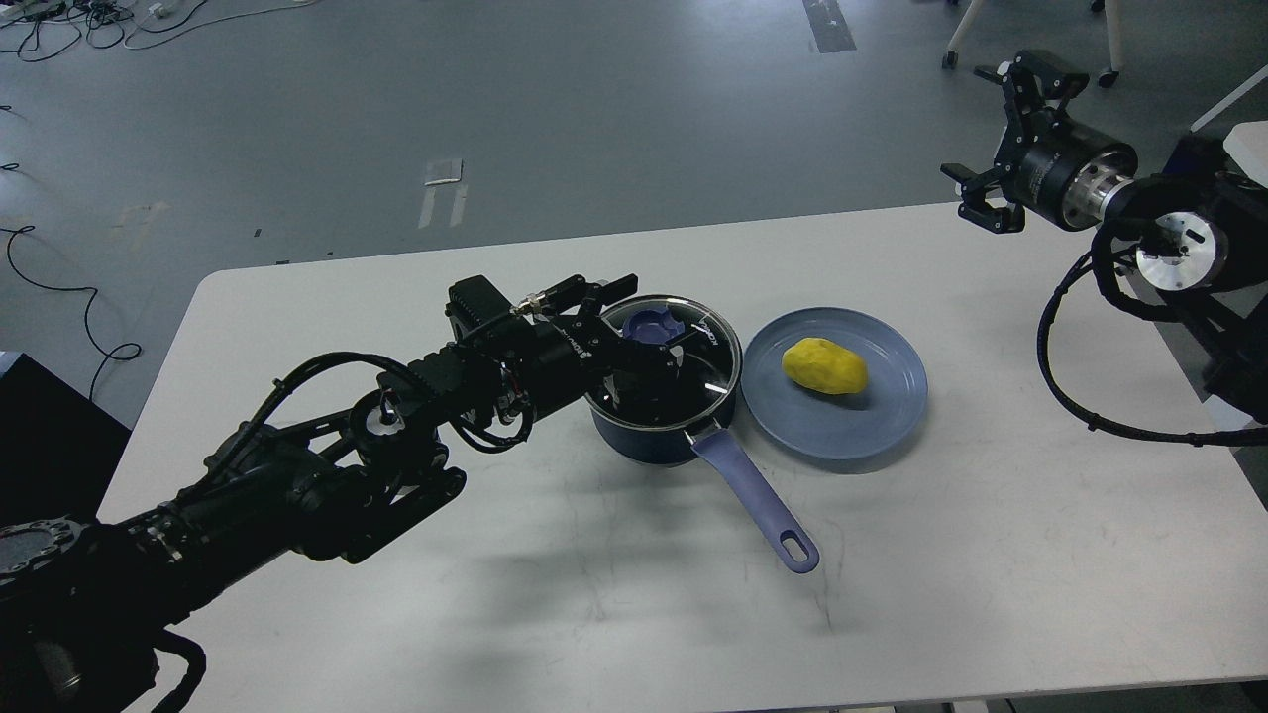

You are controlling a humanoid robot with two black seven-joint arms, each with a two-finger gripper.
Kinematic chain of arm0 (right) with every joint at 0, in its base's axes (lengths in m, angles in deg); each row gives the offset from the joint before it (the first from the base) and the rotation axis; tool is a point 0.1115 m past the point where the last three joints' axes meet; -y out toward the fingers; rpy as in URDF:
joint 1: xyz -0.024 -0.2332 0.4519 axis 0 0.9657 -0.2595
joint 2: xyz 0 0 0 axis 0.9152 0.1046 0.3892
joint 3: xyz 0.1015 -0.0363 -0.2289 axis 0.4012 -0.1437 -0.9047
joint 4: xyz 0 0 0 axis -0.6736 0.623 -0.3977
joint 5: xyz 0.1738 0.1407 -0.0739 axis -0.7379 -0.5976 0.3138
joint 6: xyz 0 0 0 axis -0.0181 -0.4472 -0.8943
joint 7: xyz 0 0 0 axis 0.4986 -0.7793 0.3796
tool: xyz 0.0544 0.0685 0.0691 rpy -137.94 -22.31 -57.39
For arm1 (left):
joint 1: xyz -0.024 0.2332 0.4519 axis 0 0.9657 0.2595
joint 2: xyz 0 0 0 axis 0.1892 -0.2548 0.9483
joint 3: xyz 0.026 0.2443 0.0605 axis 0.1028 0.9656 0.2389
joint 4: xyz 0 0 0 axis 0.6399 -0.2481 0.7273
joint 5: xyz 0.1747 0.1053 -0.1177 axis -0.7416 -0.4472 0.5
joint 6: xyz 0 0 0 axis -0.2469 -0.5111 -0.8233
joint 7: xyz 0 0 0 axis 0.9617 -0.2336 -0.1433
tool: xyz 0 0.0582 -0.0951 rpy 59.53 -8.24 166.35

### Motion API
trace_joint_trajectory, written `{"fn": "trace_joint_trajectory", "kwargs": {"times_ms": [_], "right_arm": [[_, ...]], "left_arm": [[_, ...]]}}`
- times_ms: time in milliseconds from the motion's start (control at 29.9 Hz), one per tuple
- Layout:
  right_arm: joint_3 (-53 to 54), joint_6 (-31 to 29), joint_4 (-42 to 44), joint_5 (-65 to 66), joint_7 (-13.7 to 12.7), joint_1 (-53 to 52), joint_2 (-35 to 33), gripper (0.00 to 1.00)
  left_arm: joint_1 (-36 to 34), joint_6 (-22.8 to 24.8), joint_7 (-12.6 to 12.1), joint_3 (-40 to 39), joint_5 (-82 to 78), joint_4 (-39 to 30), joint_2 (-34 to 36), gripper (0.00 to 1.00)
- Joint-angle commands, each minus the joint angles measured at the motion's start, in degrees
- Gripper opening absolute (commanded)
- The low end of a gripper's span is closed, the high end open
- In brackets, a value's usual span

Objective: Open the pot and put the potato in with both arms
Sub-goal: 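Move the left gripper to the glass lid knob on the saucepan, then grasp the lid knob with the left gripper and lift it off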

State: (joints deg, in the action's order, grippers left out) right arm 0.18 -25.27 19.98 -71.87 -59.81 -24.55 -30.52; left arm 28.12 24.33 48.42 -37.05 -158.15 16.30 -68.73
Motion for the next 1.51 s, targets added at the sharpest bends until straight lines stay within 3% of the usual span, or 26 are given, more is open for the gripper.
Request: {"fn": "trace_joint_trajectory", "kwargs": {"times_ms": [0, 469, 871, 938, 971, 1138, 1473], "right_arm": [[0.00, 0.00, 0.07, -0.01, 0.00, -0.02, -0.21, 1.00], [-0.18, 0.00, 0.07, -0.01, 0.00, -0.11, -0.22, 1.00], [-0.44, 0.00, -0.02, 0.08, 0.00, -0.11, -0.30, 1.00], [-0.53, 0.00, -0.02, 0.08, 0.00, -0.02, -0.30, 1.00], [-0.70, 0.00, -0.02, 0.08, 0.00, -0.02, -0.30, 1.00], [-0.70, 0.00, -0.02, 0.08, 0.00, -0.02, -0.13, 1.00], [-0.79, -0.09, 0.07, 0.08, 0.00, 0.07, -0.30, 1.00]], "left_arm": [[0.00, 0.00, 0.00, 0.06, -0.12, 0.92, -0.50, 0.98], [0.00, 0.00, -0.18, 2.17, -0.12, 3.02, -1.90, 0.98], [0.35, -0.09, 1.58, 2.17, -0.03, 5.05, -2.61, 0.98], [0.44, -0.09, 1.49, 2.26, -0.03, 5.05, -2.61, 0.91], [0.53, -0.09, 1.49, 2.26, -0.03, 5.05, -2.61, 0.82], [0.27, -0.18, 1.49, 2.26, -0.03, 5.22, -2.52, 0.63], [0.53, -0.35, 1.75, 2.17, -0.03, 5.14, -2.61, 0.48]]}}
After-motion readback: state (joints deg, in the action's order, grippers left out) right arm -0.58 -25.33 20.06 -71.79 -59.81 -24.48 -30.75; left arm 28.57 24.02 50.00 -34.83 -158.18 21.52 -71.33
